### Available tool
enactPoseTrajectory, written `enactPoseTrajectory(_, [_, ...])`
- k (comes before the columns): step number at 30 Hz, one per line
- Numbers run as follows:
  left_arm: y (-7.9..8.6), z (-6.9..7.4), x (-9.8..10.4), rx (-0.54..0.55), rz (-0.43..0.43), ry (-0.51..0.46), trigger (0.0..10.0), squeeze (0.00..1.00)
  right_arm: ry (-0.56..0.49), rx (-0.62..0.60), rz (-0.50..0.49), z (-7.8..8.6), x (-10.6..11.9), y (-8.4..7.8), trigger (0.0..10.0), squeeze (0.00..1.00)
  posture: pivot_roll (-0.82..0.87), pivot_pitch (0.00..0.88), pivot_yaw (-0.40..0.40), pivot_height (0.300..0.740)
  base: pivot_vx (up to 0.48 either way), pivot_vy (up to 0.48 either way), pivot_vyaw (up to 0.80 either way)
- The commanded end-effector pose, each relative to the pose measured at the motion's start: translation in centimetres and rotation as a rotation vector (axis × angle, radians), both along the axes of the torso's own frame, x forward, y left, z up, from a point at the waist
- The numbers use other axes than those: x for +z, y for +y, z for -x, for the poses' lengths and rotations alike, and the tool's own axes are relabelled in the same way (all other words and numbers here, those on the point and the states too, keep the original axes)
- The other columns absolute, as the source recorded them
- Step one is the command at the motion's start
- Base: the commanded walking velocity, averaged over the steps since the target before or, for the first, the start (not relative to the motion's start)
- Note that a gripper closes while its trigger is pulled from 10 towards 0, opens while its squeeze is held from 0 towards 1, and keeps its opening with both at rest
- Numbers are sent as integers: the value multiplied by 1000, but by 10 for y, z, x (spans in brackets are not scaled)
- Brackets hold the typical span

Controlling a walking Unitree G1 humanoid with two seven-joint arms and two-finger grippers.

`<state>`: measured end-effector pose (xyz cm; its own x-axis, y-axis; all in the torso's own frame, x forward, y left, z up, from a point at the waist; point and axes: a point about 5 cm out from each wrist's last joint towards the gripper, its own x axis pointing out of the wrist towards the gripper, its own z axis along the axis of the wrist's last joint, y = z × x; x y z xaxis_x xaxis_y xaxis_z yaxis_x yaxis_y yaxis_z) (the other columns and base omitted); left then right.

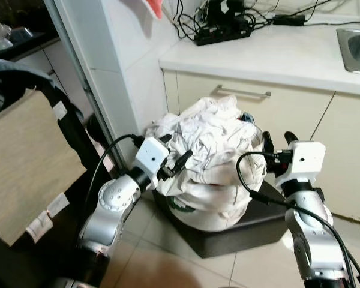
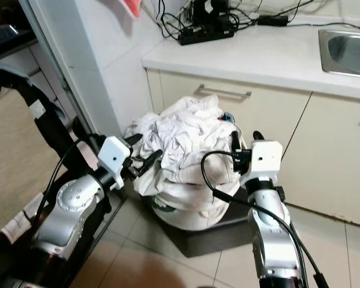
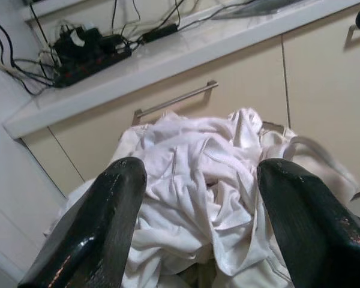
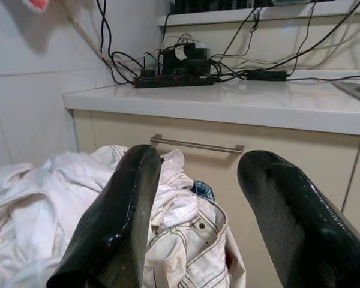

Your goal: Clothes washing

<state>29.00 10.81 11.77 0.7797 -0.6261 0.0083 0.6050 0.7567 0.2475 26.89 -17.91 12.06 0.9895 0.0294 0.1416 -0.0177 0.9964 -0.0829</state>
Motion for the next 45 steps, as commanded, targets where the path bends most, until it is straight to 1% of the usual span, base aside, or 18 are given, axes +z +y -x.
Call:
enactPoseTrajectory(1, [5,-5,7,32,14,-13,10000,0,-15,20,-3,1,2,6,10000,0,-226,0,86,723,382,-289,0])
enactPoseTrajectory(2, [5,-5,7,32,14,-13,10000,0,-15,20,-3,1,2,6,10000,0,-226,0,86,723,382,-289,0])
enactPoseTrajectory(3, [8,-11,9,87,38,-2,10000,0,-15,23,-1,1,2,6,10000,0,-228,0,86,723,409,-247,0])
enactPoseTrajectory(6, [18,-28,16,193,15,7,10000,0,-16,26,0,2,3,6,10000,0,-228,0,82,723,125,0,0])
enactPoseTrajectory(10, [26,-52,32,215,-3,30,10000,0,-27,54,5,4,6,9,10000,0,-233,0,81,723,0,0,0])
enactPoseTrajectory(11, [30,-66,33,245,-41,71,10000,0,-28,64,7,5,6,10,10000,0,-236,0,80,723,0,0,0])
enactPoseTrajectory(12, [30,-66,33,245,-41,71,10000,0,-28,64,7,5,6,10,10000,0,-236,0,80,723,0,0,0])
enactPoseTrajectory(14, [34,-91,35,298,-127,157,10000,0,-29,79,7,7,7,13,10000,0,-254,0,91,723,0,0,0])
enactPoseTrajectory(17, [39,-99,36,346,-158,195,10000,0,-31,82,6,10,8,14,10000,0,-271,0,101,723,0,0,0])
enactPoseTrajectory(23, [44,-116,62,383,-164,211,10000,0,-27,88,8,24,9,16,10000,0,-327,0,136,723,0,0,0])
enactPoseTrajectory(26, [46,-122,77,334,-72,299,10000,0,-12,69,15,32,7,12,10000,0,-347,0,159,723,0,0,0])
enactPoseTrajectory(27, [46,-122,79,310,-77,312,10000,1000,-9,58,15,33,7,11,10000,0,-349,0,168,723,0,0,0])
enactPoseTrajectory(31, [38,-118,73,173,-212,316,10000,1000,-3,40,10,37,5,10,10000,0,-353,0,179,723,0,0,0])
enactPoseTrajectory(33, [36,-117,71,154,-227,321,10000,1000,-2,39,10,37,5,10,10000,0,-353,0,179,723,0,0,0])
enactPoseTrajectory(34, [32,-113,58,84,-287,361,10000,1000,-4,34,7,37,6,10,10000,0,-353,0,178,723,0,0,0])
enactPoseTrajectory(37, [34,-108,46,59,-348,393,10000,1000,-5,36,8,38,8,11,10000,0,-355,0,176,723,0,0,0])
enactPoseTrajectory(40, [35,-108,45,60,-353,405,10000,1000,-6,37,15,39,10,8,10000,0,-362,0,174,723,0,0,0])
enactPoseTrajectory(45, [29,-112,58,43,-290,397,10000,1000,0,34,20,41,9,6,10000,0,-367,0,176,723,0,0,0])
